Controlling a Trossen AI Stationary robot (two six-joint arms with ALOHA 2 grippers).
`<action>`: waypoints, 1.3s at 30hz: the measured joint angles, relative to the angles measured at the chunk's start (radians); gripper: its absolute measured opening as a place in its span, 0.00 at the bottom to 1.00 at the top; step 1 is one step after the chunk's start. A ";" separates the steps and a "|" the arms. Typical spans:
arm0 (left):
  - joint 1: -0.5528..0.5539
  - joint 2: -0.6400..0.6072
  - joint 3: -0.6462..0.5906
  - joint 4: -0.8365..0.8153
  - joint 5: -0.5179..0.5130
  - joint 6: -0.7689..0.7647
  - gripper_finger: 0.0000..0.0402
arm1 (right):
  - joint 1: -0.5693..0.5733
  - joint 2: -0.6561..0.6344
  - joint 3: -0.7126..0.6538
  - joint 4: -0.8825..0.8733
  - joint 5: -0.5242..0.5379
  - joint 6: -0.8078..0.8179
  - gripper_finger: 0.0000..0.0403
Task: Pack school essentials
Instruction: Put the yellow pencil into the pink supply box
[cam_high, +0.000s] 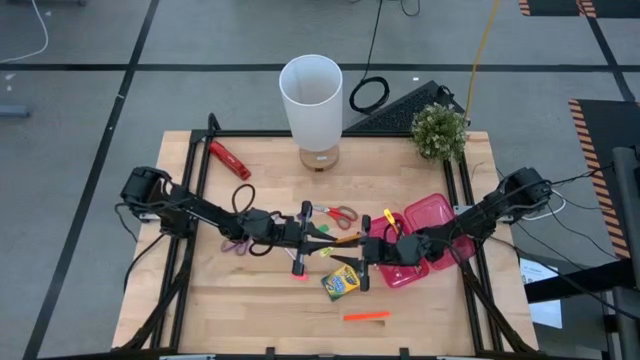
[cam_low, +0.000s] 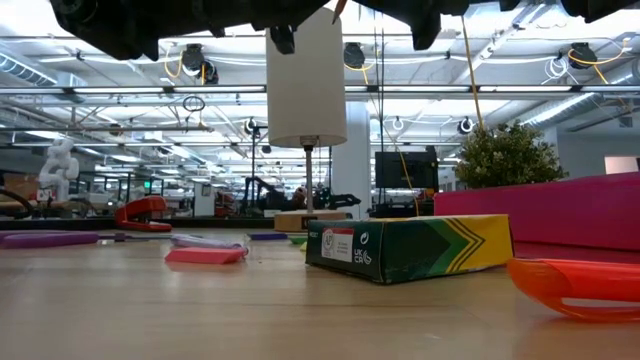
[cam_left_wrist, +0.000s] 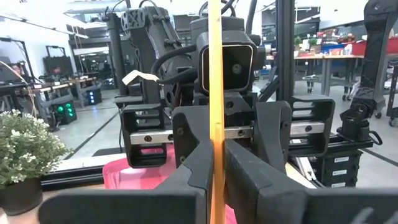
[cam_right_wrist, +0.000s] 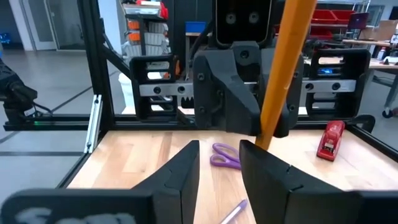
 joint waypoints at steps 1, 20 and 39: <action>0.000 0.000 0.000 0.000 0.000 0.001 0.09 | 0.000 0.000 0.000 -0.005 0.000 0.000 0.27; -0.001 -0.006 0.000 0.000 0.009 -0.003 0.09 | -0.002 -0.001 0.000 -0.079 0.035 0.037 0.33; -0.013 -0.006 0.000 0.002 0.006 -0.026 0.09 | -0.002 -0.001 0.000 -0.013 0.028 0.014 0.30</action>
